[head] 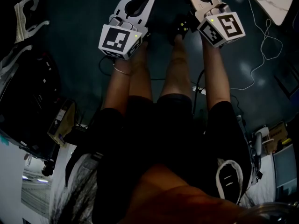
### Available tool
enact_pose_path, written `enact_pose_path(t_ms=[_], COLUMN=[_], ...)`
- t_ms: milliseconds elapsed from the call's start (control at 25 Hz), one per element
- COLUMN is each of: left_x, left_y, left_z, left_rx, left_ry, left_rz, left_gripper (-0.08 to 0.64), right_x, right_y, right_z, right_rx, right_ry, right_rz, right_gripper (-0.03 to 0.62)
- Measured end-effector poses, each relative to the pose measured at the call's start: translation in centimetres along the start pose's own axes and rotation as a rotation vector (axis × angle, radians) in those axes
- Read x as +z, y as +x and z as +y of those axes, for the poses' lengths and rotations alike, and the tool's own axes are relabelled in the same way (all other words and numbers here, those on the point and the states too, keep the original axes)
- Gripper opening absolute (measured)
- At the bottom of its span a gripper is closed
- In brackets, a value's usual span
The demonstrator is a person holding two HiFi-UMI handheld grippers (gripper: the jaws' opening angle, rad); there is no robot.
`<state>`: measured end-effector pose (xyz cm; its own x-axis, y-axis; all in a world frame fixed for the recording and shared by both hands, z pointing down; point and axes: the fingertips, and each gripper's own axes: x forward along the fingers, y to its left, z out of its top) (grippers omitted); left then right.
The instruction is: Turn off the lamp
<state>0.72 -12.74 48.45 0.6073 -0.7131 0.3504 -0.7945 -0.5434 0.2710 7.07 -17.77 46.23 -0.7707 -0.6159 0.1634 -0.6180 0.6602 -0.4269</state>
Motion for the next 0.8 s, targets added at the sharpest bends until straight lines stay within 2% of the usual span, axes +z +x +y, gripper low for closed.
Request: enact_pose_path(t_ms=[320, 440, 680, 800], left_x=[0.0, 0.3, -0.8, -1.4], left_y=[0.2, 0.3, 1.5, 2.2], left_z=[0.4, 0.9, 0.0, -0.4], left_rx=[0.0, 0.005, -0.055, -0.088], left_ry=[0.02, 0.015, 0.014, 0.046], left_rz=[0.009, 0.0, 0.035, 0.044], left_gripper=[0.008, 0.008, 0.009, 0.009], right_x=[2.4, 2.8, 3.3, 3.8], right_y=[-1.6, -1.4, -1.9, -2.2], right_z=[1.6, 2.1, 3.0, 3.4], right_rx=[0.104, 0.135, 0.177, 0.196], right_ry=[0.121, 0.137, 0.177, 0.179], right_rz=[-0.056, -0.053, -0.066, -0.07], right_gripper=[0.015, 0.015, 0.015, 0.015])
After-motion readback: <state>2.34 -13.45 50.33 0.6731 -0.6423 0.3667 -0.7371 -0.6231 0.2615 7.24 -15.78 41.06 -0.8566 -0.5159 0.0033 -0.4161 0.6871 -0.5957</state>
